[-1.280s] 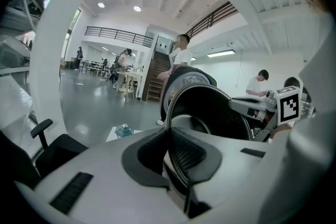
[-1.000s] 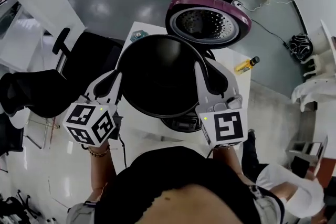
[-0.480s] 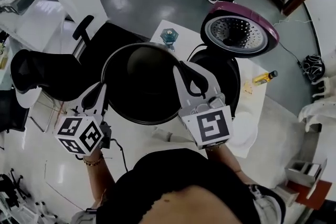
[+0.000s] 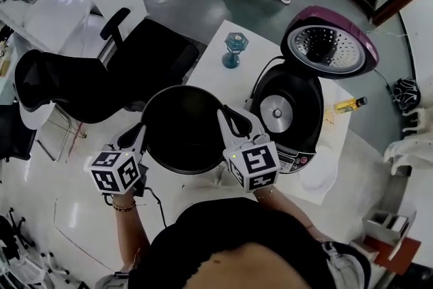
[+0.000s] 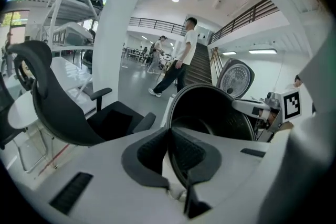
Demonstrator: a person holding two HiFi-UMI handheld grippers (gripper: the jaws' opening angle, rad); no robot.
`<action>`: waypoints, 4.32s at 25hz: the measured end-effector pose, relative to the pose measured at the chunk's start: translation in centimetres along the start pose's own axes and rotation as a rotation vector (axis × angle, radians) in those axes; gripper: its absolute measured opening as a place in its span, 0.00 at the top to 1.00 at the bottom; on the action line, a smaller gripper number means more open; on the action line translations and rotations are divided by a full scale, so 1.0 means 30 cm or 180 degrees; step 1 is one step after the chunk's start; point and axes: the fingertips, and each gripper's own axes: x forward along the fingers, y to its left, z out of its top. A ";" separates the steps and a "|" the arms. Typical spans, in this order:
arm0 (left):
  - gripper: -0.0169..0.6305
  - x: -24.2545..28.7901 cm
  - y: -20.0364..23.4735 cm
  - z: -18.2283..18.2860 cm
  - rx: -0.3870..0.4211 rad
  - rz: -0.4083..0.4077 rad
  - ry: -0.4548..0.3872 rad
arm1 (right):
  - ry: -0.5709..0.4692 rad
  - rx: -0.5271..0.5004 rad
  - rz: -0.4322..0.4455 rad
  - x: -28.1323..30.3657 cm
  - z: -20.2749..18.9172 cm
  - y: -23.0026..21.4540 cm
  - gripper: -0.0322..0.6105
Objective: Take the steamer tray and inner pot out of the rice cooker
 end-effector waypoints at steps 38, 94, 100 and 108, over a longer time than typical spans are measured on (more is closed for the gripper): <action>0.93 0.328 0.138 -0.095 -0.0413 -0.0252 0.0439 | 0.0348 0.0348 -0.0581 0.159 -0.215 -0.057 0.82; 0.93 0.179 -0.187 0.251 0.0216 -0.0264 -0.1269 | -0.0484 0.0220 -0.0665 -0.174 0.011 -0.235 0.94; 0.93 0.172 -0.170 0.222 0.0209 -0.0217 -0.1195 | -0.0473 0.0112 -0.0611 -0.171 0.017 -0.224 0.94; 0.93 0.174 -0.159 0.184 0.0259 -0.0149 -0.1076 | -0.0449 0.0078 -0.0626 -0.178 0.008 -0.216 0.94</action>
